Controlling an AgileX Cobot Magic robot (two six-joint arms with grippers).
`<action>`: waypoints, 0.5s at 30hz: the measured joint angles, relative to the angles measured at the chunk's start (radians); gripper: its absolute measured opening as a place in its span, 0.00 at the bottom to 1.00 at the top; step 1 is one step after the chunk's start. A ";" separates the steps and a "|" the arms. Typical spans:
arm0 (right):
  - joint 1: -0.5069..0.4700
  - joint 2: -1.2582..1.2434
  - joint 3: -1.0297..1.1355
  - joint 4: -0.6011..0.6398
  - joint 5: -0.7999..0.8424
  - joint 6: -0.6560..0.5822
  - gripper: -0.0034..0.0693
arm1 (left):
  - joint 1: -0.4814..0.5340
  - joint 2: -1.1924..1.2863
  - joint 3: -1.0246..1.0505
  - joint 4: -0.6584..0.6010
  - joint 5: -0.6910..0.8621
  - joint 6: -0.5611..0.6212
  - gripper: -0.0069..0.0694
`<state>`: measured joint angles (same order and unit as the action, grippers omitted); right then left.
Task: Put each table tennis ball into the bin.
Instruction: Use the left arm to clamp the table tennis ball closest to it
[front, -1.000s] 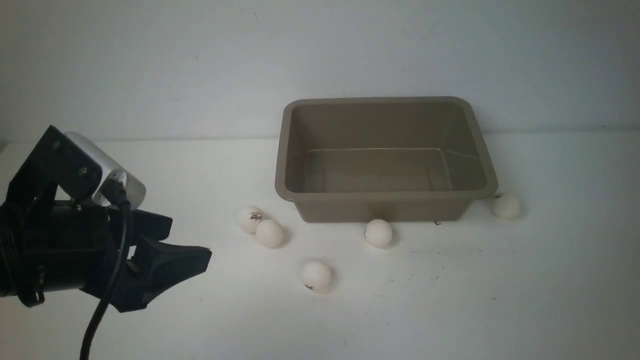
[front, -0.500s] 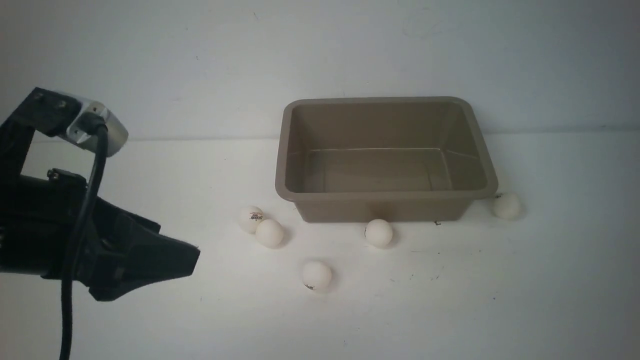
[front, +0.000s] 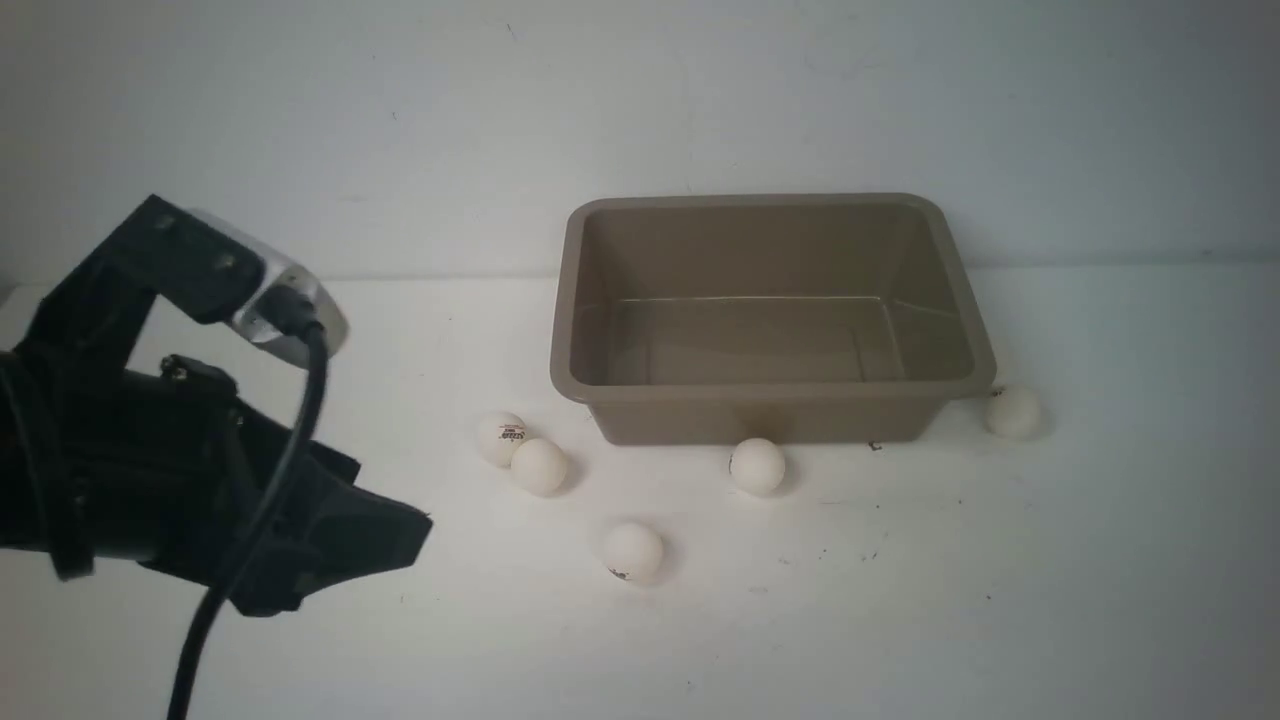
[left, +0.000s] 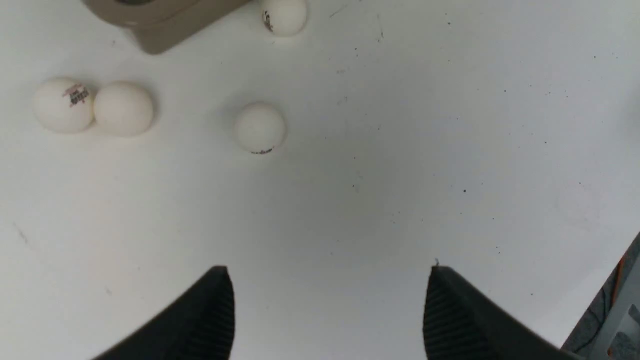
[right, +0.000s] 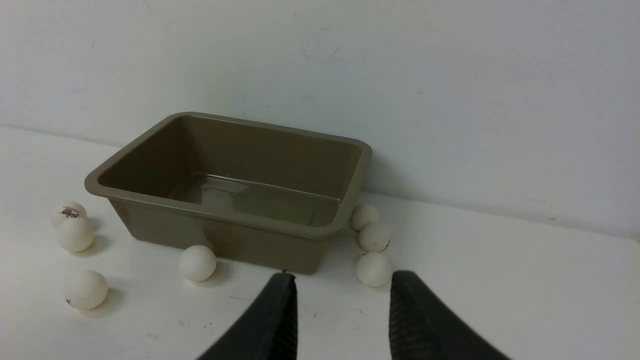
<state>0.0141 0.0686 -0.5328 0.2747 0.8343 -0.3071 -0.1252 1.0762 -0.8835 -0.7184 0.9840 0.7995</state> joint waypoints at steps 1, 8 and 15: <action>0.000 0.000 0.000 -0.002 0.000 0.000 0.38 | -0.023 0.005 0.000 0.000 -0.020 0.000 0.69; 0.000 0.000 0.000 -0.017 0.000 0.000 0.38 | -0.140 0.131 0.000 -0.002 -0.186 -0.012 0.69; 0.000 0.000 0.000 -0.020 0.017 0.000 0.38 | -0.170 0.285 -0.001 -0.005 -0.298 0.012 0.70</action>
<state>0.0141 0.0686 -0.5328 0.2544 0.8515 -0.3071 -0.2949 1.3613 -0.8846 -0.7238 0.6856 0.8116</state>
